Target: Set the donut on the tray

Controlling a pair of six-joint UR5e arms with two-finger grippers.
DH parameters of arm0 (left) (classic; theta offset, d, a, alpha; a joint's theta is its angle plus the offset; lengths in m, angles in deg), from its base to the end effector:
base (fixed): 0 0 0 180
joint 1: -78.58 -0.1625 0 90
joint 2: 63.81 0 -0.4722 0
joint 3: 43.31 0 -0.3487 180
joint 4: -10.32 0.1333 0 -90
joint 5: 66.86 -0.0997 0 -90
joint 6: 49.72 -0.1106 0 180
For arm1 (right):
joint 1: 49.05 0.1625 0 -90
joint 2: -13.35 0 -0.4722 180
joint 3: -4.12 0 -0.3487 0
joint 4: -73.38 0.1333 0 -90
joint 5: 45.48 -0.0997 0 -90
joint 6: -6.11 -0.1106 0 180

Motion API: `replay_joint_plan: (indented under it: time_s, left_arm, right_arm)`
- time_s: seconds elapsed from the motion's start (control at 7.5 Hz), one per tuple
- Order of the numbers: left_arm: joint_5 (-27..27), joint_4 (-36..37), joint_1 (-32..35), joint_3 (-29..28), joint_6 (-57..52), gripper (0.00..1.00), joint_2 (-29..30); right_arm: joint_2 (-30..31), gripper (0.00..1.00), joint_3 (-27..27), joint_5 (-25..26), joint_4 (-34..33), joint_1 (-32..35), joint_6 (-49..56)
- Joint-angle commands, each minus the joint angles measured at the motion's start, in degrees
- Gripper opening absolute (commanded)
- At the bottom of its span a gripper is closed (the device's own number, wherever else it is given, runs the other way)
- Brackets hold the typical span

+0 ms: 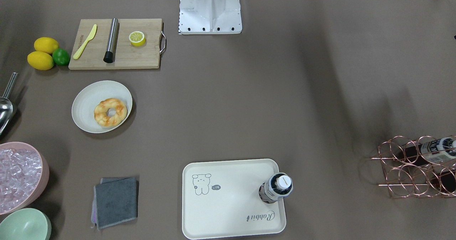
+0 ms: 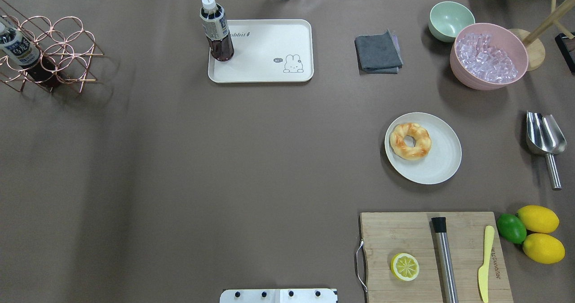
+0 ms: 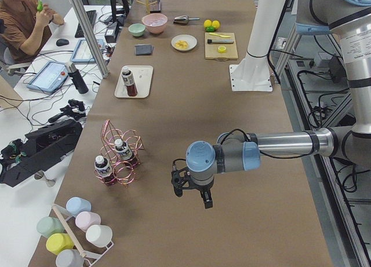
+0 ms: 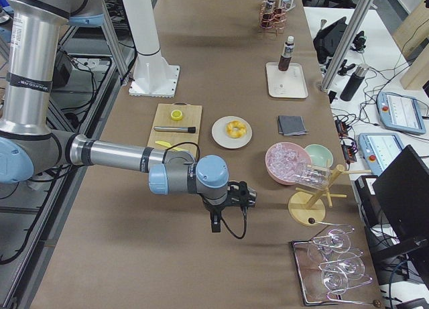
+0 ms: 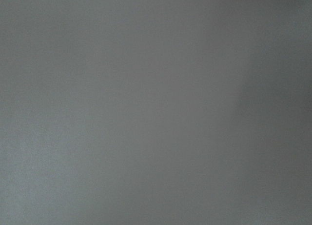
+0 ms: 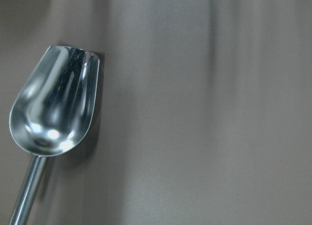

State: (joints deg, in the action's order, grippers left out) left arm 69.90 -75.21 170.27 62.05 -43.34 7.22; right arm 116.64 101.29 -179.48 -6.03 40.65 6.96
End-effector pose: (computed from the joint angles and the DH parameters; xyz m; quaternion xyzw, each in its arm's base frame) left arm -0.0610 -0.2809 0.7200 -0.0808 0.3929 -0.0923 0.9114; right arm 0.0547 -0.3441 0.7308 0.0380 -0.3741 -0.0239 0.9263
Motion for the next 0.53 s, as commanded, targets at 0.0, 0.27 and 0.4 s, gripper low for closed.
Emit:
replay_joint_plan:
  time_s: [0.0, 0.27, 0.4]
  left_arm:
    - [-0.35, -0.25, 0.07, 0.19, -0.05, 0.98, 0.16]
    - [-0.18, 0.1, 0.07, 0.19, 0.04, 0.98, 0.16]
    - [-0.18, 0.1, 0.07, 0.1, 0.04, 0.98, 0.25]
  right_arm:
    - [-0.36, 1.0, -0.31, 0.23, -0.65, 0.03, -0.58]
    - [-0.54, 1.0, -2.41, 0.32, -0.65, -0.05, -0.76]
    - [0.07, 1.0, -2.16, -0.21, 0.04, 0.21, -0.59]
